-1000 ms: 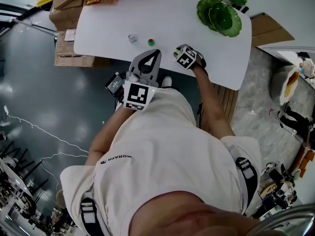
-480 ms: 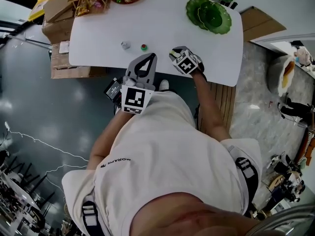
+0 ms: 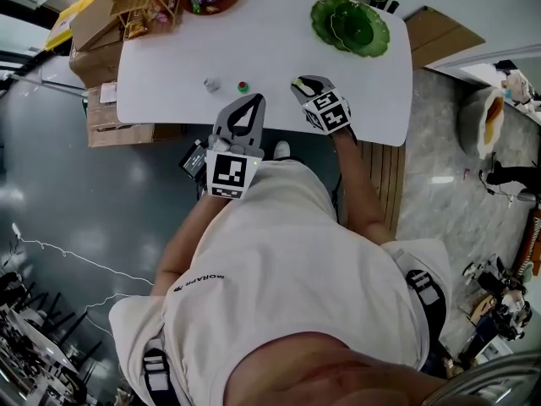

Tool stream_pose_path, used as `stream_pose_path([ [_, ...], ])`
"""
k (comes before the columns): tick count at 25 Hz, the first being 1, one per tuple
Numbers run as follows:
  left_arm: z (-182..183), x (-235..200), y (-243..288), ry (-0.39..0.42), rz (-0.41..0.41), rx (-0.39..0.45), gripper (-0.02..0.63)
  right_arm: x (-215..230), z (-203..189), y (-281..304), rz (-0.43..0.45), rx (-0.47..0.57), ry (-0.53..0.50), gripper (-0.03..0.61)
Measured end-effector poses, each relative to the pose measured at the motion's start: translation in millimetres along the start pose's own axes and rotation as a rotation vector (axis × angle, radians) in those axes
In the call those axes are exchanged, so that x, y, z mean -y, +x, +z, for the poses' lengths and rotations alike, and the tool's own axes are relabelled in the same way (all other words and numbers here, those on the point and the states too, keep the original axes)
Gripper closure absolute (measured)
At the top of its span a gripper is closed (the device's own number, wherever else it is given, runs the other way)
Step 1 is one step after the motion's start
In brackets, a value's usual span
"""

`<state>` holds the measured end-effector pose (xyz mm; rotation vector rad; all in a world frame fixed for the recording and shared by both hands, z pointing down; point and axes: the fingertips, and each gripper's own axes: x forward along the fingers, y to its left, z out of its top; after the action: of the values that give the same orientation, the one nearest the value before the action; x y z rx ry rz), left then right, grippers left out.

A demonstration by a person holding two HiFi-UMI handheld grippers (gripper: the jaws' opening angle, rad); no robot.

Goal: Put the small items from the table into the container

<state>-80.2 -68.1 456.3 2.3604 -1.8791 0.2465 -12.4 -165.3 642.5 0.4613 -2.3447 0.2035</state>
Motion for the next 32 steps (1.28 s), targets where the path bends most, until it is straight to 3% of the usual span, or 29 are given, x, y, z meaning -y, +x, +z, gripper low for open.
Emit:
stream_pose_path([
  [5,-0.3,1.4,1.0,-0.007,-0.001,-0.003,0.611,17.9,13.5,-13.5,-0.052,0.115,0.11,0.466],
  [9,-1.3,3.3,1.6,-0.013,-0.005,-0.006,0.611,28.9,22.9,-24.3,-0.109,0.185,0.141,0.466],
  [14,-1.3,6.8,2.6,-0.008,-0.011,-0.003,0.611,53.3,35.2,-44.5,-0.201,0.349,0.249,0.466],
  [28,2.3,8.5,2.0,0.005,0.008,0.011,0.611,103.6,33.5,-78.8,-0.408,0.452,0.343,0.466],
  [32,2.0,7.6,2.2,0.011,0.009,0.01,0.611,116.0,36.9,-84.0,-0.457,0.455,0.321,0.466],
])
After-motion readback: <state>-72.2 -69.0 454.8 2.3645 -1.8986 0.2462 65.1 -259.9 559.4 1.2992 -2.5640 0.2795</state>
